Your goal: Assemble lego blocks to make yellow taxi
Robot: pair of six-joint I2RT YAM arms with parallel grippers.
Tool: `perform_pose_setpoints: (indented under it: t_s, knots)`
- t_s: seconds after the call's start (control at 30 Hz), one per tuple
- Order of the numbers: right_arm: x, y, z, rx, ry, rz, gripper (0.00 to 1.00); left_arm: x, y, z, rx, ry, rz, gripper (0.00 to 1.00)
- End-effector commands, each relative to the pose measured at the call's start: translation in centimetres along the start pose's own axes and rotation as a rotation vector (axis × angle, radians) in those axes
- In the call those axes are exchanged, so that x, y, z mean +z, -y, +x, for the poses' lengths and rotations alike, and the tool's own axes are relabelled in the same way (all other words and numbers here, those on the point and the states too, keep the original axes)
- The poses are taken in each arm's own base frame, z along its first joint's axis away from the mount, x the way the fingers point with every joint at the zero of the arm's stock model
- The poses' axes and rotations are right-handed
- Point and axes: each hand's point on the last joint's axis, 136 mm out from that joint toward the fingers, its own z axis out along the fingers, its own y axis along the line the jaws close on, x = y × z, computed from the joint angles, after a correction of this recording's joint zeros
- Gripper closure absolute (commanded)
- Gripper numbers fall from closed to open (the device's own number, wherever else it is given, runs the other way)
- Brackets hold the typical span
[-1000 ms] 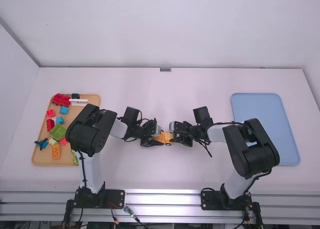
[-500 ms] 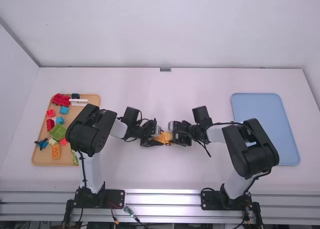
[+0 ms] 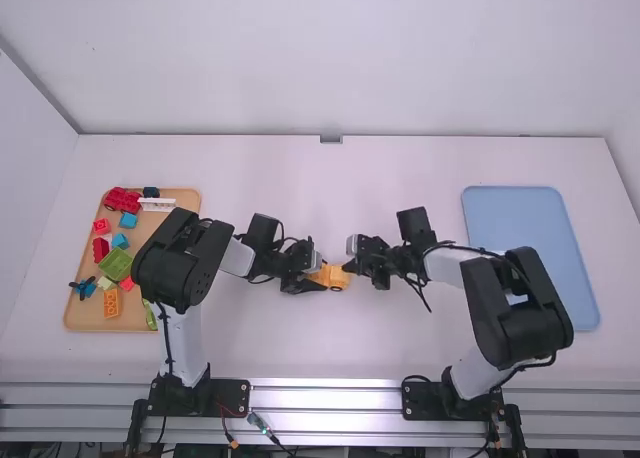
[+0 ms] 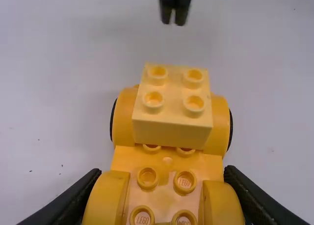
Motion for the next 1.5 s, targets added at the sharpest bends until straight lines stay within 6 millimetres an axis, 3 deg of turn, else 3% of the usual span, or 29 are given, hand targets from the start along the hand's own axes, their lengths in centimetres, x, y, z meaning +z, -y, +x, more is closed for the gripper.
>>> perform_pose_setpoints:
  t_s: [0.0,0.67,0.97,1.07,1.17,1.23,1.33,1.37,1.4,1.43,1.47]
  knots:
    - [0.6,-0.6,0.7,-0.032,-0.035,-0.013,1.0,0.3,0.5,0.8,-0.018,-0.018,0.011,0.46]
    - [4.4,0.1,6.1,0.117,-0.264,-0.036,1.0,0.3,0.4,0.9,-0.02,-0.022,0.01,0.48]
    - [4.3,-0.8,9.2,0.099,-0.393,-0.105,1.0,0.3,-0.1,1.6,-0.043,-0.061,-0.019,0.5]
    - [4.4,0.0,8.1,0.099,-0.355,-0.077,1.0,0.3,-0.1,1.5,-0.039,-0.058,-0.02,0.5]
    - [3.9,1.3,4.7,0.054,-0.241,-0.065,1.0,0.3,-0.1,1.5,-0.038,-0.058,-0.021,0.5]
    - [2.4,2.7,-0.3,-0.036,-0.094,-0.048,1.0,0.3,-0.1,1.5,-0.037,-0.057,-0.021,0.47]
    - [-0.1,4.2,-4.5,-0.094,0.0,0.013,0.99,0.3,-0.1,1.5,-0.038,-0.057,-0.021,0.44]
    - [-1.2,5.0,-5.6,-0.089,0.014,0.052,0.79,0.3,-0.1,1.5,-0.038,-0.057,-0.021,0.43]
    - [-2.3,5.9,-6.3,-0.071,0.014,0.096,0.47,0.3,-0.2,1.5,-0.038,-0.056,-0.022,0.43]
    - [-3.1,6.6,-6.6,-0.05,0.005,0.134,0.01,0.3,-0.3,1.4,-0.041,-0.054,-0.027,0.43]
    - [-3.9,7.3,-6.7,-0.025,-0.009,0.174,0.01,0.3,-0.5,1.3,-0.051,-0.05,-0.033,0.41]
